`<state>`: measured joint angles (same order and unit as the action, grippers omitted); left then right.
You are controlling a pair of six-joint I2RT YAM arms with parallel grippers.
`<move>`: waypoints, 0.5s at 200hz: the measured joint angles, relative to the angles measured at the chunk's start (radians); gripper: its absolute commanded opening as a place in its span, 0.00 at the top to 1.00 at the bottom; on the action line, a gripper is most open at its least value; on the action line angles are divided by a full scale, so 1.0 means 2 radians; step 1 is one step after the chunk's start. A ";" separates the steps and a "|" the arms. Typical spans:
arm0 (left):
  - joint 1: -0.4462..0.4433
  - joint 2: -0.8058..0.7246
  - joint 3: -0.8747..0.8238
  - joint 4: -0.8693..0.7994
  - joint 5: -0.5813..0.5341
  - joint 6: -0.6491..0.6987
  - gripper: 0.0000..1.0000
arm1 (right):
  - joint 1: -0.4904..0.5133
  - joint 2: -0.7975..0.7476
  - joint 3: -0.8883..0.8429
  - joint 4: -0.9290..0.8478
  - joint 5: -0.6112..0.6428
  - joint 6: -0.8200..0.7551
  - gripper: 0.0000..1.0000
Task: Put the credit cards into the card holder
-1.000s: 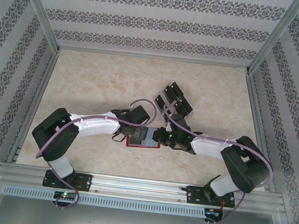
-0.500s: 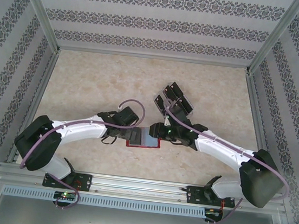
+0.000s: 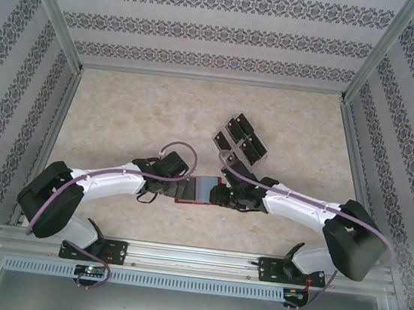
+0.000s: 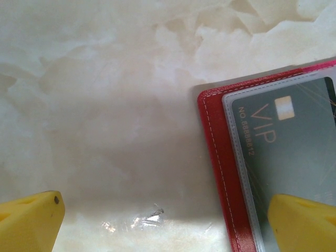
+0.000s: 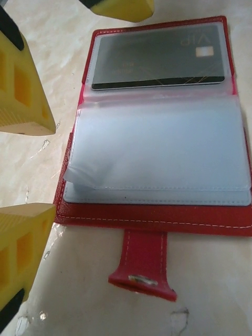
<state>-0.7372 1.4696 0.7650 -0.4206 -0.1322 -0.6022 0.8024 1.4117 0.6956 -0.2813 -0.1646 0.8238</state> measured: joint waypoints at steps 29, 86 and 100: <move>0.000 0.000 0.000 0.000 0.000 0.000 0.00 | 0.003 0.013 0.000 0.007 0.000 0.006 0.65; 0.000 0.000 0.000 0.001 0.000 0.000 0.00 | 0.004 0.031 0.000 0.024 0.000 0.009 0.68; 0.000 0.000 0.000 0.001 0.000 0.000 0.00 | 0.004 0.037 0.000 0.027 -0.001 0.009 0.69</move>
<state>-0.7372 1.4696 0.7650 -0.4183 -0.1322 -0.6022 0.8097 1.4853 0.6956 -0.2276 -0.1658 0.8425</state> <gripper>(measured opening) 0.999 0.317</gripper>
